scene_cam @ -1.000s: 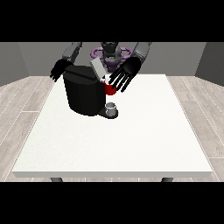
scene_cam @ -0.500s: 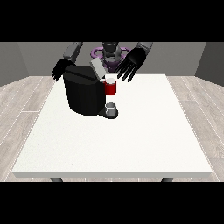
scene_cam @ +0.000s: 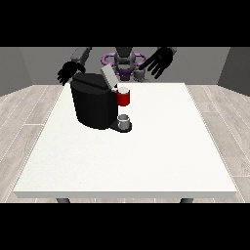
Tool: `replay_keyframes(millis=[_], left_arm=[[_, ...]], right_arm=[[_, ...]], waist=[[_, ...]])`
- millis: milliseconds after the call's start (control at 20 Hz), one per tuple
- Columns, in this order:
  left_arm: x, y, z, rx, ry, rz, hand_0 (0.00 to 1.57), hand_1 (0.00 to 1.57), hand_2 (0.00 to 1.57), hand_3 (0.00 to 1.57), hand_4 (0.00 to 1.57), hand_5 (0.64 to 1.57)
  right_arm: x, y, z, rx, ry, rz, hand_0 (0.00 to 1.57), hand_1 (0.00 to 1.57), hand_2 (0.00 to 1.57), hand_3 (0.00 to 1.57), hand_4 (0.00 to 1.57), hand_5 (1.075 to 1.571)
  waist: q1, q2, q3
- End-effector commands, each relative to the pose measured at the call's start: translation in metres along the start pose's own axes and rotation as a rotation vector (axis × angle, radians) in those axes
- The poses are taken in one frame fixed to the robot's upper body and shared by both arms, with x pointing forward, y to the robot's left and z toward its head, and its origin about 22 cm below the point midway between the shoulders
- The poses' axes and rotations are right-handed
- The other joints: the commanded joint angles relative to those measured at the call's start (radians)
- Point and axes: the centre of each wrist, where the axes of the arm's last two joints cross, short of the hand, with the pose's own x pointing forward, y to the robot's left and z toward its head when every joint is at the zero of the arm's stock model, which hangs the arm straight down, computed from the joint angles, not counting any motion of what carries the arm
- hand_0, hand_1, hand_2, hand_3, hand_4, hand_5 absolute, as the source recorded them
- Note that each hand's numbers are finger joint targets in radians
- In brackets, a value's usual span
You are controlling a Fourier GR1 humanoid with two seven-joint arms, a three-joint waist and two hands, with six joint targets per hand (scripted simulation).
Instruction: Insert the coffee pod into the coffee machine and close the lid
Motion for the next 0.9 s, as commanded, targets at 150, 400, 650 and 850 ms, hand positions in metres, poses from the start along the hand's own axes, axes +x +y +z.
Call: replay_keyframes(millis=[150,400,650,850], left_arm=[[-0.053,-0.064,0.030,0.036,0.026,0.419,0.00,0.00,0.00,0.00,0.00,1.571],[-0.092,-0.099,0.067,0.027,0.127,0.525,0.00,0.00,0.00,0.00,0.19,1.571],[-0.094,-0.131,0.078,0.035,0.150,0.638,0.00,0.00,0.00,0.00,0.00,1.571],[-0.104,-0.143,0.093,0.022,0.162,0.730,0.00,0.00,0.00,0.00,0.00,1.571]], right_arm=[[-0.018,-0.027,0.019,-0.054,0.052,0.004,0.00,0.00,0.00,0.00,0.45,1.571],[-0.008,-0.039,0.027,0.049,0.080,0.102,0.00,0.00,0.00,0.00,0.37,1.571],[0.021,-0.014,0.008,0.128,-0.010,0.056,0.00,0.00,0.00,0.00,0.26,1.571],[0.047,-0.012,-0.001,0.185,-0.078,0.095,0.00,0.00,0.00,0.00,0.04,1.571]], waist=[[0.086,-0.150,0.0001],[0.112,-0.255,-0.0001],[0.176,-0.268,0.0005],[0.188,-0.279,0.0005]])
